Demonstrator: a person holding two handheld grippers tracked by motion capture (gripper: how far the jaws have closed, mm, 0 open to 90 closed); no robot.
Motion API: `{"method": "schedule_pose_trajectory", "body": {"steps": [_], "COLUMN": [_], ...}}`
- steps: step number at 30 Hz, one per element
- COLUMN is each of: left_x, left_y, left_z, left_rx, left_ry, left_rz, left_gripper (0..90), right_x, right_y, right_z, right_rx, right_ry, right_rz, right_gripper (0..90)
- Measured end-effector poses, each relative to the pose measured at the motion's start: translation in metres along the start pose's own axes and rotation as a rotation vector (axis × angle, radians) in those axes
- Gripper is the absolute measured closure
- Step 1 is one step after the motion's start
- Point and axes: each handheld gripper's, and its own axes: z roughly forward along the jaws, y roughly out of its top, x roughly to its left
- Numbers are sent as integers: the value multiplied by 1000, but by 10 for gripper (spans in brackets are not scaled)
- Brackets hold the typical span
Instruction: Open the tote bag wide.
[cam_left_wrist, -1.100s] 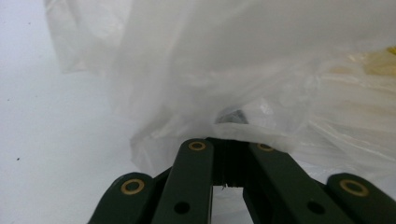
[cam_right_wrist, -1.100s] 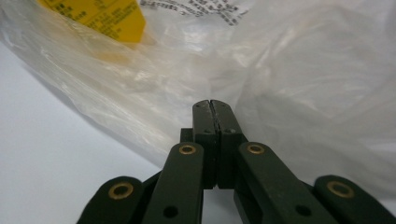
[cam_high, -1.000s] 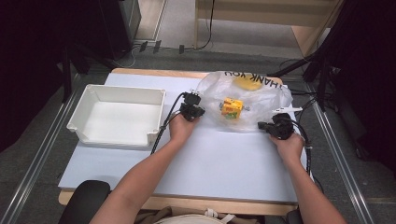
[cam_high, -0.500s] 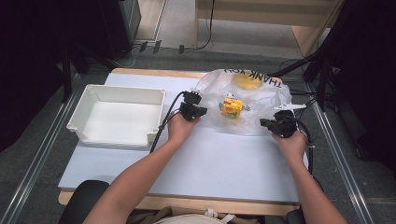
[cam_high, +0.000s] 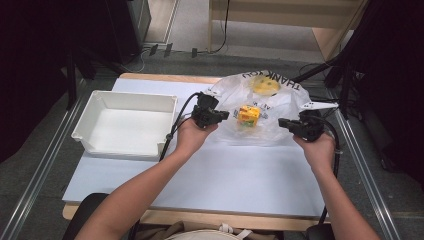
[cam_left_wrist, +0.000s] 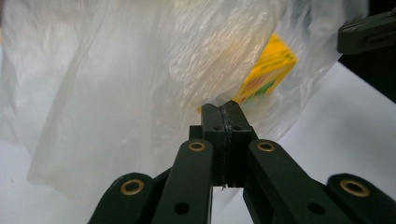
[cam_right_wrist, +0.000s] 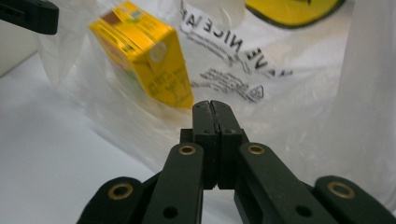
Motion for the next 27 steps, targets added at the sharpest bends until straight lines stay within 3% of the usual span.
{"method": "schedule_pose_trajectory", "body": {"steps": [3,5,18,22,24,27], "left_x": [-5,-9,-18,-27,-38,-43], "left_y": [10,23,59,68,73,79], "left_z": [-5,-8,-36,-33,-20,1], "left_rx": [-17,-28,-59,-67,-61,-44], "left_ry": [-5,-7,-34,-60,-65,-53], "left_rz": [15,31,59,67,94,106], "left_gripper": [900,900,900,900,900,900], "right_x": [4,11,20,20,18,16], "right_y": [9,25,74,84,92,99], "right_z": [-3,-7,-11,-10,-6,4], "right_rx": [-8,-17,-37,-33,-38,-39], "right_ry": [0,7,18,11,7,0], "right_rz": [-20,-56,-88,-90,-89,-84], "right_gripper": [900,900,900,900,900,900]}}
